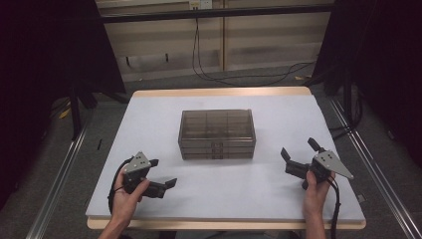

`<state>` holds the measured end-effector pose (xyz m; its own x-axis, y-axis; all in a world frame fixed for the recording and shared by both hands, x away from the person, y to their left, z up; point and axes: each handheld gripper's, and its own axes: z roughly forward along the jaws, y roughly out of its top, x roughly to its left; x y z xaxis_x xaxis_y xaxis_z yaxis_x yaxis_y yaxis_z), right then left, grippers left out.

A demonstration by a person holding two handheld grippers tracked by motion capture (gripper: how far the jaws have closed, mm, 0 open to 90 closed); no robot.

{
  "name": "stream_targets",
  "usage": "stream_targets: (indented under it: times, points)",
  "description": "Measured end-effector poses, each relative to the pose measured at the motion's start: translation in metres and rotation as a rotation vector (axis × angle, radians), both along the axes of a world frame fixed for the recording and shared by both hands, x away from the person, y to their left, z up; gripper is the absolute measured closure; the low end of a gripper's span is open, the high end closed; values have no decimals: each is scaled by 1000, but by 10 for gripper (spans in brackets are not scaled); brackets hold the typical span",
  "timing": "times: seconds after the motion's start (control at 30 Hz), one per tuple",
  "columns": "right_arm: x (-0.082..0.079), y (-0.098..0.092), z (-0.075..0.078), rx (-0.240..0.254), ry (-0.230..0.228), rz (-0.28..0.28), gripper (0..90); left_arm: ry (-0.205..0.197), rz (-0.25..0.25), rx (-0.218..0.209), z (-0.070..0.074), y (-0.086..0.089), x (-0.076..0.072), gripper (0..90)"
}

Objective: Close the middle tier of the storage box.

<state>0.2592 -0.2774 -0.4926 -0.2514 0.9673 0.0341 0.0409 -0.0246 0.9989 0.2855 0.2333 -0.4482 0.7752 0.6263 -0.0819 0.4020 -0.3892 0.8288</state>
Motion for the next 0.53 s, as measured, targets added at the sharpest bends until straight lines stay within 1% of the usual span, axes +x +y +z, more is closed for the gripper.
stream_targets:
  times: [0.03, 0.1, 0.13, 0.17, 0.2, 0.23, 0.27, 0.3, 0.33, 0.37, 0.4, 0.43, 0.47, 0.5, 0.53]
  points:
    - [0, 0, 0, 0, 0, 0, 0, 0, 0, 0, 0, 0, 0, 30]
    - [0, 0, 0, -2, 0, -2, 0, -7, 28, -4, -3, 9, 1, 30]
    - [0, 0, 0, 5, 0, 1, 0, 7, 43, -18, -6, 15, 2, 30]
    - [0, 0, 0, 8, -1, -1, 0, 7, 43, -18, -6, 15, 2, 30]
    - [0, 0, 0, 8, 1, -3, 0, 4, 67, -22, -9, 23, 3, 30]
    - [0, 0, 0, 8, 1, -3, 0, 4, 67, -22, -9, 23, 3, 30]
    - [0, 0, 0, 12, -1, 0, 0, 4, 97, -33, -13, 29, 4, 30]
    - [0, 0, 0, 12, -1, 0, 0, 4, 97, -33, -13, 29, 4, 30]
    - [0, -1, 0, 15, -7, -3, 0, 5, 110, -36, -14, 33, 4, 30]
    - [0, -1, 0, 15, -7, -3, 0, 9, 116, -38, -15, 36, 5, 31]
    - [0, -1, 0, 16, -7, -3, 0, 13, 148, -53, -19, 42, 7, 31]
    - [0, -1, 0, 16, -7, -3, 0, 13, 148, -53, -19, 42, 7, 31]
    - [0, -1, 0, 18, -5, -3, 0, 27, 170, -60, -21, 46, 10, 31]
    - [0, -1, 0, 17, -5, -3, 0, 27, 170, -60, -21, 46, 10, 32]
    - [0, -1, 0, 17, -5, -3, 0, 32, 178, -69, -22, 47, 10, 32]
